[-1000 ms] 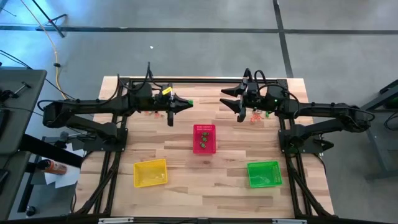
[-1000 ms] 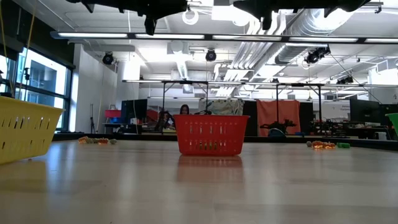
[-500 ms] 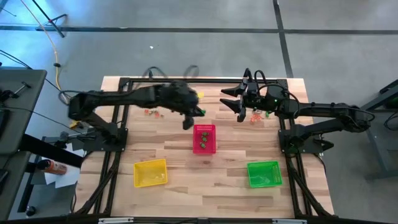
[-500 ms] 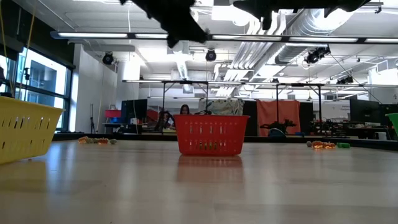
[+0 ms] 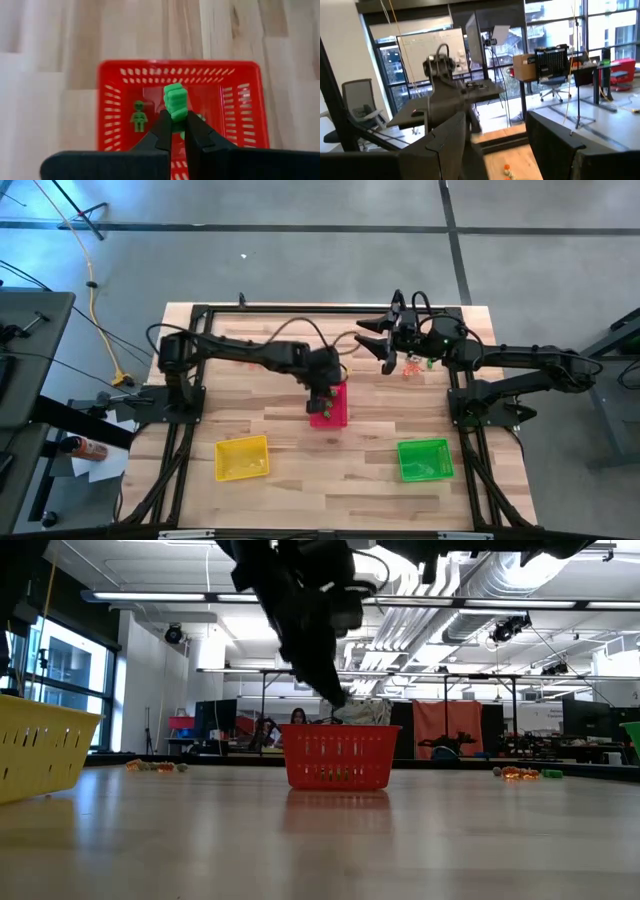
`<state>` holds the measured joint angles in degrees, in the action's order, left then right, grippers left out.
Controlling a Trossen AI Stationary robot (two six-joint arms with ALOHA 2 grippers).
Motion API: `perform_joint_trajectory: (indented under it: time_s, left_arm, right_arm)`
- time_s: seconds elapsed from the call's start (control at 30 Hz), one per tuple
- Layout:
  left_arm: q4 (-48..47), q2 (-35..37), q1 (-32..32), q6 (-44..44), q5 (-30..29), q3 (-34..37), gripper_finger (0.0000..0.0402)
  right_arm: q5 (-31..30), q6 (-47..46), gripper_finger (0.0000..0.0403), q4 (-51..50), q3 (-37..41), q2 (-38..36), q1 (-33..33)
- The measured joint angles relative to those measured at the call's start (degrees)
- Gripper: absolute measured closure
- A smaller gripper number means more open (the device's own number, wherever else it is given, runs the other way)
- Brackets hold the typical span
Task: Sort Halloween decoration
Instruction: Put the green skeleton toy into the red bin
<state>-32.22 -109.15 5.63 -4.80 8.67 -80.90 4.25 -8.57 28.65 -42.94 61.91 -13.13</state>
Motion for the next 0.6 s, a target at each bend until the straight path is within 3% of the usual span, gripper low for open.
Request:
perform_joint_trajectory:
  time_s: [0.6]
  left_arm:
    - [1.51, -7.5, -1.18, 1.49, -0.31, 0.09, 0.0353]
  right_arm:
    - [0.0, 1.57, 0.0201, 0.36, 0.0, -0.04, 0.0]
